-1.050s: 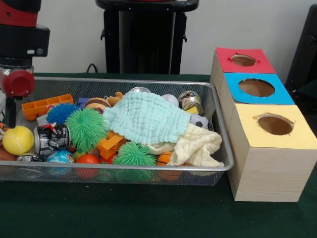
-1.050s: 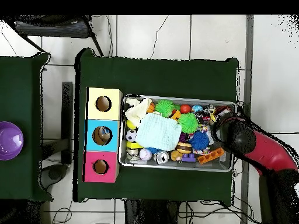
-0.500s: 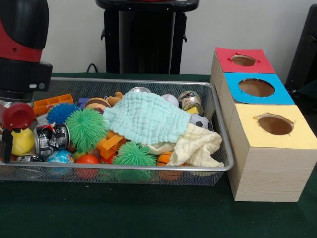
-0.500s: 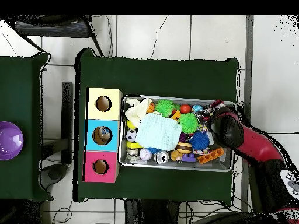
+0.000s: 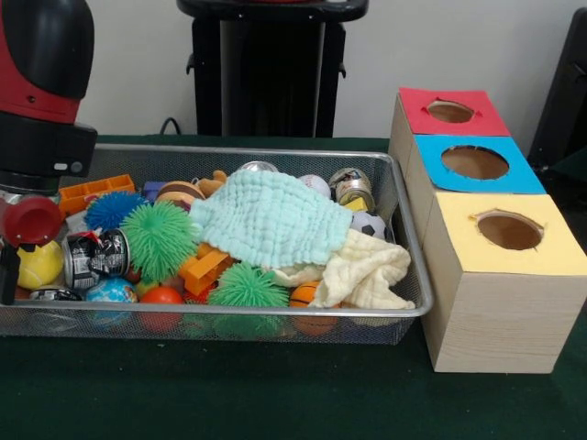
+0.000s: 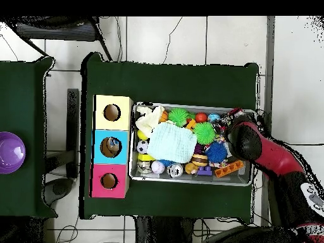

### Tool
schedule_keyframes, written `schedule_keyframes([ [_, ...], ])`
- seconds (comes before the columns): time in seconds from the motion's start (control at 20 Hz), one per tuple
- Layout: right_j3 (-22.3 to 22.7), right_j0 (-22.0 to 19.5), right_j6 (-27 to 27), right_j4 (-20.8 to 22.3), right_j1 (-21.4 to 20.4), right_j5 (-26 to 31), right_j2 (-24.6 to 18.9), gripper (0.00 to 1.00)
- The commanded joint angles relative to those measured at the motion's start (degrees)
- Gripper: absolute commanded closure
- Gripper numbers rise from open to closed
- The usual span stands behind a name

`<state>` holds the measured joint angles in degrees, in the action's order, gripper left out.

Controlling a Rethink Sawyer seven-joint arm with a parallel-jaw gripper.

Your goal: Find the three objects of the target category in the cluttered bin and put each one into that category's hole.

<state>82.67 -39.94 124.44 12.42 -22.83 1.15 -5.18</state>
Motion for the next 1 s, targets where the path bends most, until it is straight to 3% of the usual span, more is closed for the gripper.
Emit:
schedule_keyframes([
  [0.05, -4.30, -0.88, 2.57, 0.49, 7.12, 1.69, -0.62, 1.00],
  [0.75, 7.44, -5.62, -2.95, -0.28, 0.19, 20.67, -5.24, 1.00],
  [1.0, 10.13, -6.94, -2.76, -0.51, -0.57, 23.72, -7.03, 1.00],
])
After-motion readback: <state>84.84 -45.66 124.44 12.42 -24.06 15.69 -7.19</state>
